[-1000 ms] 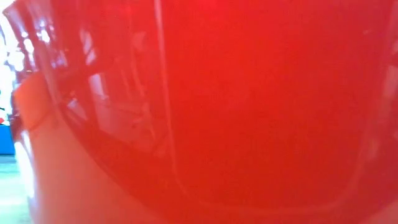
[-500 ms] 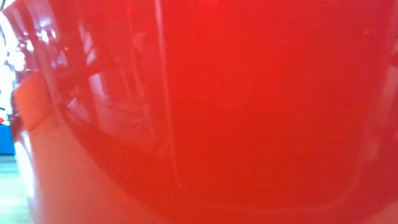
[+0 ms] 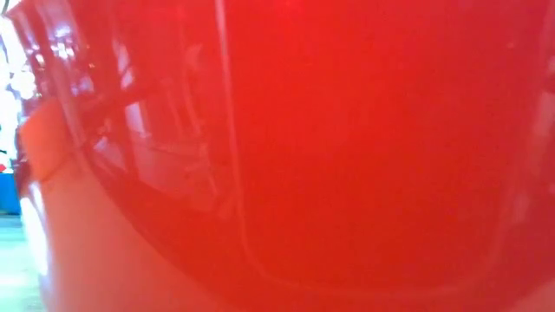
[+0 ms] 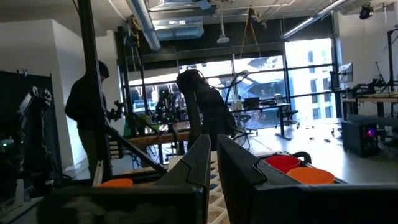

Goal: Pick & Place Mini bowls
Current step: Put the middle blue bowl on the shelf

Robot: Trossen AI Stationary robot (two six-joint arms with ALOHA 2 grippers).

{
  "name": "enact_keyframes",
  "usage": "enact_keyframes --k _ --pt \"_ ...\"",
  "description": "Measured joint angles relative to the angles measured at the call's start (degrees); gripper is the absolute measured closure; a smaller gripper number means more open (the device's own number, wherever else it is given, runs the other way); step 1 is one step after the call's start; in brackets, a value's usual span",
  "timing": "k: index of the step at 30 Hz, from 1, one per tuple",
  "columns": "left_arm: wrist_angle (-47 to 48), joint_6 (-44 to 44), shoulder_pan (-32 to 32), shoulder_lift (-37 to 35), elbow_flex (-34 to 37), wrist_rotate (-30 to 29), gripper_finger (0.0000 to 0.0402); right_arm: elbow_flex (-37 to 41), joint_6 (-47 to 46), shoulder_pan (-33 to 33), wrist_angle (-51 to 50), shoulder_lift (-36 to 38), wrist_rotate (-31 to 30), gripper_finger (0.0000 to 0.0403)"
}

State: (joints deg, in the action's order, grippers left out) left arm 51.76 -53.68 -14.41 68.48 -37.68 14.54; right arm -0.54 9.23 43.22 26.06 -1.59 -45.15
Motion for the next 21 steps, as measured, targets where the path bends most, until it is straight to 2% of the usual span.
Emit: enact_keyframes --k 6,10,16,21 --pt "8.5 5.4 0.0 -3.1 -6.3 -3.2 0.0401 0.0 -2.1 0.0 0.0 0.0 0.0 0.0376" --pt "10.1 9.8 0.0 -4.8 -10.0 -4.6 0.0401 0.0 -0.7 0.0 -0.1 0.0 0.0 0.0376" --pt "15.7 18.2 0.4 -4.6 -16.4 -7.4 0.0401 0.0 2.2 0.0 -0.1 0.0 0.0 0.0376" --pt "23.8 20.2 1.2 -4.2 -23.8 -11.0 0.0401 0.0 1.9 0.0 -0.1 0.0 -0.1 0.0376"
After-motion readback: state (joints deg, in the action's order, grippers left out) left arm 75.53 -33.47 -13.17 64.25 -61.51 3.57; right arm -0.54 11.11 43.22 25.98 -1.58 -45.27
